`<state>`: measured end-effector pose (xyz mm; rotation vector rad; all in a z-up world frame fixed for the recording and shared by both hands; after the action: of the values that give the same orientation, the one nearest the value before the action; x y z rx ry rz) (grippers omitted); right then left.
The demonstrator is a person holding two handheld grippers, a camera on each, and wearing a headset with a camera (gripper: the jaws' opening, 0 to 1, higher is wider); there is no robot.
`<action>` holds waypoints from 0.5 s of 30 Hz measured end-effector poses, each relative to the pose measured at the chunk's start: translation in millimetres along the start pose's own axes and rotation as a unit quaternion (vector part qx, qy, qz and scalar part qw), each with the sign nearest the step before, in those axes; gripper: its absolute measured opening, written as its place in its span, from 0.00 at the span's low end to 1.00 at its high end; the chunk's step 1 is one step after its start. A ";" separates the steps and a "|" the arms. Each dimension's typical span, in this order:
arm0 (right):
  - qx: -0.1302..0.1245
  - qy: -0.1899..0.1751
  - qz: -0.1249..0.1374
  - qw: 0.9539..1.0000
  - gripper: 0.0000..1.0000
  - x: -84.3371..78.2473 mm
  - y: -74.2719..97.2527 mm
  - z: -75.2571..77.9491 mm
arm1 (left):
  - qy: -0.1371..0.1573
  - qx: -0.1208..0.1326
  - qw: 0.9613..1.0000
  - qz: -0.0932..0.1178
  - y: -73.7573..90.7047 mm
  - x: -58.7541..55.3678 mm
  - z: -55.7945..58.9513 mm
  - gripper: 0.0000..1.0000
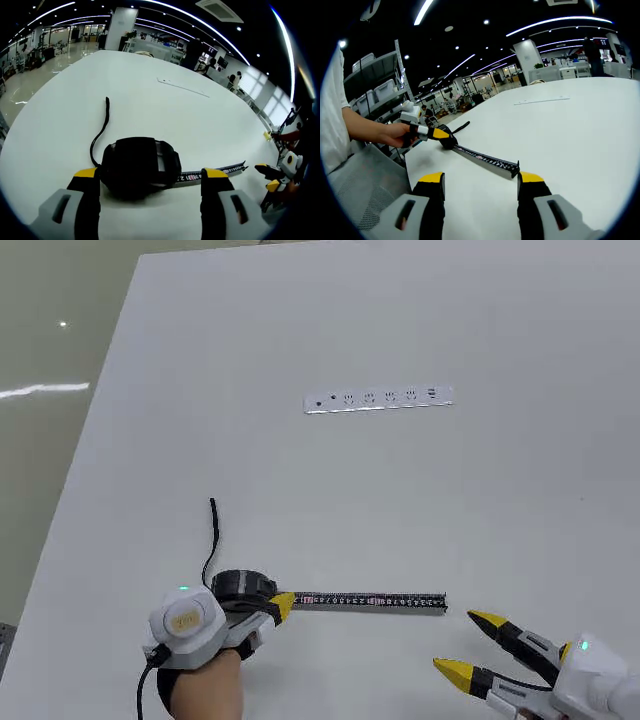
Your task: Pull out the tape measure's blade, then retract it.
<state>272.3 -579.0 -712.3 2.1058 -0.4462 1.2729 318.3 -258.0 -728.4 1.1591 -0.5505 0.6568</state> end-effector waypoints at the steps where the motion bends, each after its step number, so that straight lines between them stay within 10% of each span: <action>1: 0.000 -0.001 0.000 1.000 0.58 -0.3 0.1 0.5 | 0.003 -0.001 1.000 0.000 -0.2 0.3 0.5 0.81; 15: 0.001 -0.004 -0.005 1.000 0.57 -3.1 -0.1 0.7 | 0.006 -0.001 1.000 0.002 -0.9 0.9 1.1 0.80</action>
<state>271.3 -579.6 -715.2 2.1120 -0.4371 1.2606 319.6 -259.1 -728.0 1.1526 -0.5427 0.6656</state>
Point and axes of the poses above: the centre of the closed fingertips' face, and the gripper's own axes: y roughly backward along the fingers, z roughly to its right, x roughly out of its top, the point moved 4 cm from there along y, roughly backward along the fingers, and after that the axes turned 3 degrees about -x, right-handed, at the moved point
